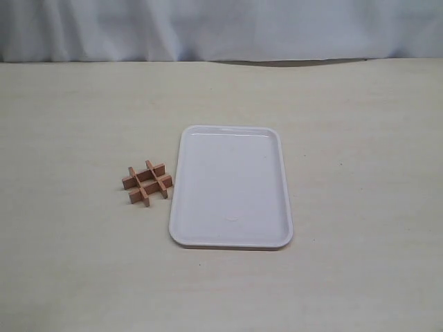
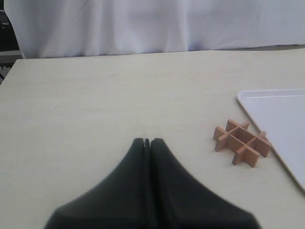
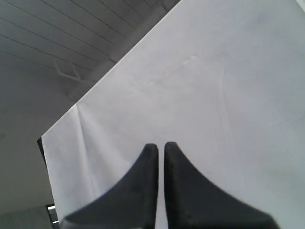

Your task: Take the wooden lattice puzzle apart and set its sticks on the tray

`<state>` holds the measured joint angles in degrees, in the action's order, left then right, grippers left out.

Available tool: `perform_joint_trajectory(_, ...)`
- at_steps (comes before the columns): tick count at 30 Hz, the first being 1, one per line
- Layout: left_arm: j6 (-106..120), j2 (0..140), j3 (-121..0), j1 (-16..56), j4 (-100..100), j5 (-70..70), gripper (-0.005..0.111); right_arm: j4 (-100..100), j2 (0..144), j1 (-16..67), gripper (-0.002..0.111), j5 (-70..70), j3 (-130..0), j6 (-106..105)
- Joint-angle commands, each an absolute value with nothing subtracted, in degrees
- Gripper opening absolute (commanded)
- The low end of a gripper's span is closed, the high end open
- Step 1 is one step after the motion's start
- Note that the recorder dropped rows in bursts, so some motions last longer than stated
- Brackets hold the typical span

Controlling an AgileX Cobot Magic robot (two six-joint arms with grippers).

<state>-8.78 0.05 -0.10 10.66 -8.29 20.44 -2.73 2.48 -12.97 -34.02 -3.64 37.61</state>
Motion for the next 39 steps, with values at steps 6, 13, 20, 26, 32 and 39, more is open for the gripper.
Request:
perform_joint_trajectory(6, -8.8, 0.0, 0.0, 10.6, -8.4, 20.0, 0.0, -2.6, 25.8, -13.2, 0.004, -27.5, -22.1, 19.0)
perform_joint_trajectory(13, -8.8, 0.0, 0.0, 10.6, -8.4, 20.0, 0.0, -2.6, 52.5, -13.2, 0.004, 6.6, -35.7, -13.3)
perform_joint_trajectory(20, -8.8, 0.0, 0.0, 10.6, -8.4, 20.0, 0.0, -2.5, 77.1, -13.2, 0.004, 31.2, -48.6, -9.8)
perform_joint_trajectory(26, -8.8, 0.0, 0.0, 10.6, -8.4, 20.0, 0.0, -4.3, 83.0, -13.2, 0.004, 34.0, -51.1, -9.6)
perform_joint_trajectory(32, -8.8, 0.0, 0.0, 10.6, -8.4, 20.0, 0.0, -4.7, 83.1, -7.4, 0.004, 33.2, -52.2, -9.8)
perform_joint_trajectory(39, -8.8, 0.0, 0.0, 10.6, -8.4, 20.0, 0.0, -4.7, 85.5, 8.7, 0.004, 33.3, -56.1, -9.3)
